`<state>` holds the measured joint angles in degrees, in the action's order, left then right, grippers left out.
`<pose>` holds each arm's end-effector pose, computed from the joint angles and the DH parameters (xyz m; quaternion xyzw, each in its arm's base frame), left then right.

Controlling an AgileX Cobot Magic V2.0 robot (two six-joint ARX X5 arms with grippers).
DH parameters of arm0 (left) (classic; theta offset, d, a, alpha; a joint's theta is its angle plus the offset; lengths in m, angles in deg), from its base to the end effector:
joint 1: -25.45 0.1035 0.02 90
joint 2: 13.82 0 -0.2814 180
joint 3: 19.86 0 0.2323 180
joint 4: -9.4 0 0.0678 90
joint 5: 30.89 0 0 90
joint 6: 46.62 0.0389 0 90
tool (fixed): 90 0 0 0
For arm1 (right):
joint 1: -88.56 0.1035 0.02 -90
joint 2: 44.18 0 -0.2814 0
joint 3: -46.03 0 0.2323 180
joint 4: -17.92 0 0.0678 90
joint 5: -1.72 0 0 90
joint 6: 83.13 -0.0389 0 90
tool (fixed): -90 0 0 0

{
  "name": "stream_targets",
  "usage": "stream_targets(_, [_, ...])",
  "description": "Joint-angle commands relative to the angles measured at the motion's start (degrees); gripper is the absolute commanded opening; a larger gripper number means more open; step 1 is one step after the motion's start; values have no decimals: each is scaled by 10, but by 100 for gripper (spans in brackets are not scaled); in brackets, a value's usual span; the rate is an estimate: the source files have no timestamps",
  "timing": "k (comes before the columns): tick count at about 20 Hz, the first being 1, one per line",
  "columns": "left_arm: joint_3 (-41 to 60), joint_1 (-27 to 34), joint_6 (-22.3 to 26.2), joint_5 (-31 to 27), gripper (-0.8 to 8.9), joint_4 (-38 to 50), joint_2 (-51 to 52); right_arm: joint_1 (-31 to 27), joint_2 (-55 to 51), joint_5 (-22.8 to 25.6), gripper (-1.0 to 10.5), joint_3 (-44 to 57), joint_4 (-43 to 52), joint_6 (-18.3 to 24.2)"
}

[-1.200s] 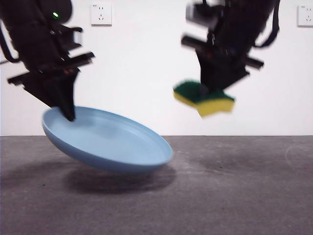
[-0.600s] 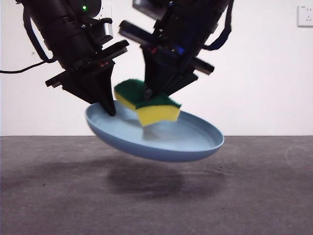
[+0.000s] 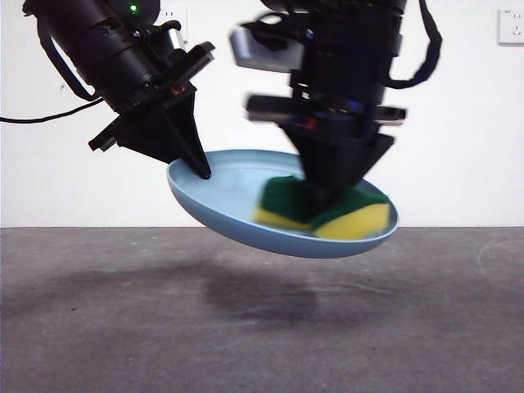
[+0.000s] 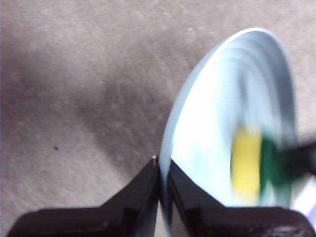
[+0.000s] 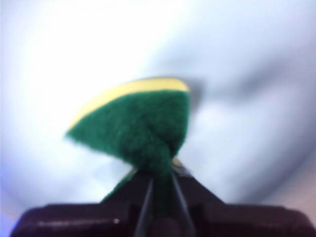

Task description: Pick up the plate,pick up the cloth,clean the plate with the cloth

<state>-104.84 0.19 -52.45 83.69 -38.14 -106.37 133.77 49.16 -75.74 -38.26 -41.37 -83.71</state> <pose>0.2841 -0.1520 0.2694 -0.0381 0.4810 -0.3495 0.8031 0.2208 0.2104 0.2496 -0.2672 0.4930 0.2302 0.7953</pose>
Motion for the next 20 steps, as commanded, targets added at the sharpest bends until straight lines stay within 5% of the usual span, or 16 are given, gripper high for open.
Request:
stream_targets(1, [1, -3, -5, 45, -8, -21, 4, -31, 4, 47, -16, 3, 49, 4])
stream_targets(4, [1, -7, -2, 45, -8, -33, 4, -44, 4, 18, -16, 3, 130, -4])
stream_targets(8, [1, -7, -6, 44, -8, -17, 4, -44, 4, -102, -16, 3, 177, -14])
stream_targets(10, [1, -6, -24, 43, -8, 7, 4, -38, 5, -170, -16, 3, 182, -35])
stream_targets(15, [1, 1, -88, 40, -8, 89, 4, -11, 5, -242, -16, 3, 102, -36])
stream_targets(17, [1, 3, -94, 41, -8, 93, 4, -9, 5, -216, -16, 3, 34, -9])
stream_targets(20, [1, 6, -73, 42, -8, 56, 4, -11, 2, -56, -16, 3, -30, -8])
